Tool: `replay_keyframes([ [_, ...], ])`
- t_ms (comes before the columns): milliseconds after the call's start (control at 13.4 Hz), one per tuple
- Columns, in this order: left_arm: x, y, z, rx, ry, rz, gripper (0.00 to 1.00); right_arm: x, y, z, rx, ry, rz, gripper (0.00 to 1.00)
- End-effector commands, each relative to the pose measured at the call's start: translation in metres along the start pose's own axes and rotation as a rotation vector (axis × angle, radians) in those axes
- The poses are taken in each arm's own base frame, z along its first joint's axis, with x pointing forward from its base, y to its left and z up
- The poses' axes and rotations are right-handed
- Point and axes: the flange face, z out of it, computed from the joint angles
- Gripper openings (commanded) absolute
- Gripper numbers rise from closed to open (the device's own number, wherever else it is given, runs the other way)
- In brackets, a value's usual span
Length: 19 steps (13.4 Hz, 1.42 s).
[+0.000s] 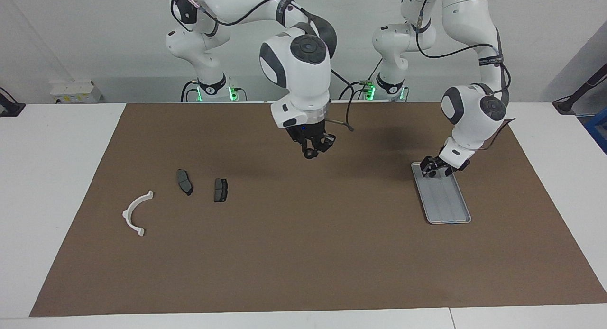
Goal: Pick bearing gear from pile to tray
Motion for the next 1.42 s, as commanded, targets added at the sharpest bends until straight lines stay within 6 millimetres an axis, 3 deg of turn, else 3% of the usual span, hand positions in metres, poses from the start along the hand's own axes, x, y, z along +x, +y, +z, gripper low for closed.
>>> replay_keyframes([
  [0, 0.011, 0.007, -0.021, -0.023, 0.017, -0.056, 0.97, -0.019, -0.024, 0.061, 0.018, 0.004, 0.089, 0.00],
  [150, 0.012, 0.014, -0.022, -0.023, 0.024, -0.050, 1.00, -0.040, -0.051, 0.121, 0.045, 0.038, 0.110, 0.00],
  [524, 0.012, 0.025, -0.020, -0.023, 0.025, -0.072, 1.00, -0.034, -0.052, 0.187, 0.068, 0.098, 0.093, 0.00],
  [823, 0.012, 0.025, -0.021, -0.023, 0.028, -0.074, 1.00, -0.032, -0.050, 0.191, 0.070, 0.104, 0.092, 0.00],
  [898, 0.012, 0.026, -0.020, -0.023, 0.026, -0.072, 1.00, -0.031, -0.049, 0.190, 0.060, 0.101, 0.094, 0.24],
  [973, 0.013, 0.027, -0.022, -0.023, 0.028, -0.073, 1.00, -0.029, -0.048, 0.189, 0.047, 0.111, 0.089, 0.99],
  [1048, 0.013, 0.039, -0.020, -0.024, 0.027, -0.086, 1.00, -0.019, -0.043, 0.185, 0.022, 0.120, 0.090, 1.00],
  [1347, 0.012, 0.081, -0.018, -0.028, 0.041, -0.126, 1.00, 0.053, -0.012, 0.118, 0.016, 0.115, 0.069, 1.00],
])
